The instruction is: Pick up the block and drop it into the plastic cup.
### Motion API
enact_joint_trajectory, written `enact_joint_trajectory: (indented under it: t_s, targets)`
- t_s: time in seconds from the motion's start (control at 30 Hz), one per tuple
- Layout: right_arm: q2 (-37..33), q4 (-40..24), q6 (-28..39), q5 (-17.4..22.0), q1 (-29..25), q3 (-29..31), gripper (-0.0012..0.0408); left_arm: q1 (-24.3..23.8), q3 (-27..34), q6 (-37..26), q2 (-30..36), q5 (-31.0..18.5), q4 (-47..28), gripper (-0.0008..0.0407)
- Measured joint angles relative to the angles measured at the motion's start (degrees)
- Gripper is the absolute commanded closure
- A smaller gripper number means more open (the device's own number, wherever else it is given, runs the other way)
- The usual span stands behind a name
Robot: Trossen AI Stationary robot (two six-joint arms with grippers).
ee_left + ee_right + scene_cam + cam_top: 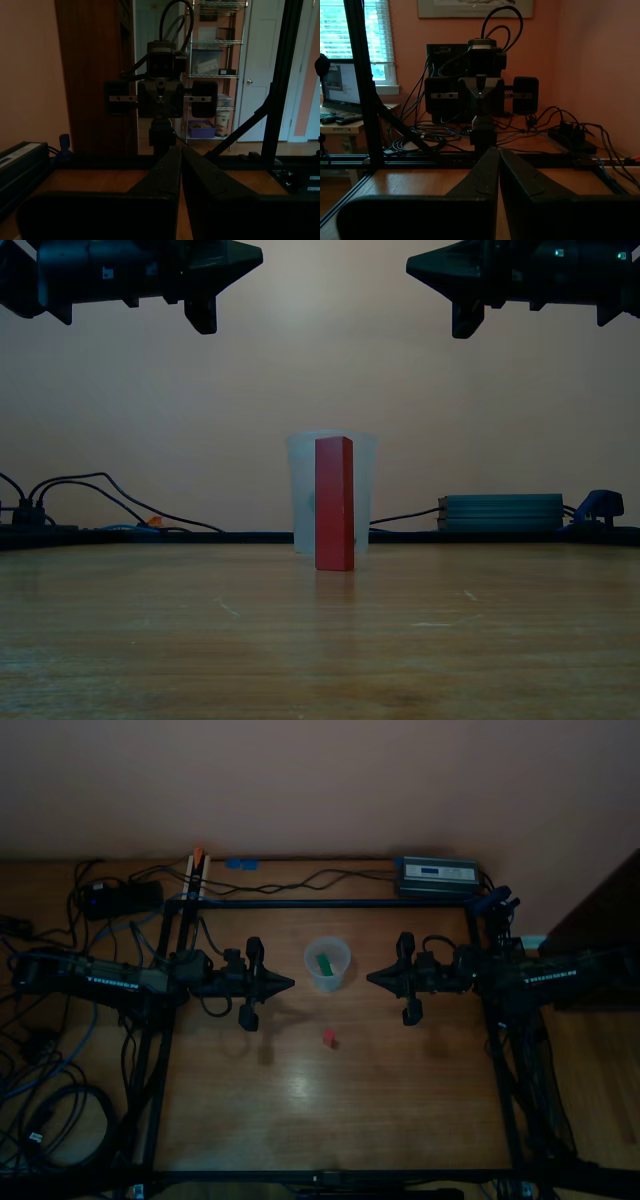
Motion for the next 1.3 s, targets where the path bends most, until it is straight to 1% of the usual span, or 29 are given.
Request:
enact_joint_trajectory:
  t_s: [1.2,1.3]
  targets:
    - [-0.02,-0.07,0.15,0.04,-0.02,-0.02,0.0396,0.00,-0.02,0.02,0.00,0.00,-0.13,0.0399]
    - [-0.02,-0.37,0.70,0.00,-0.02,-0.02,0.0383,0.00,-0.04,0.00,0.00,0.00,-0.13,0.0399]
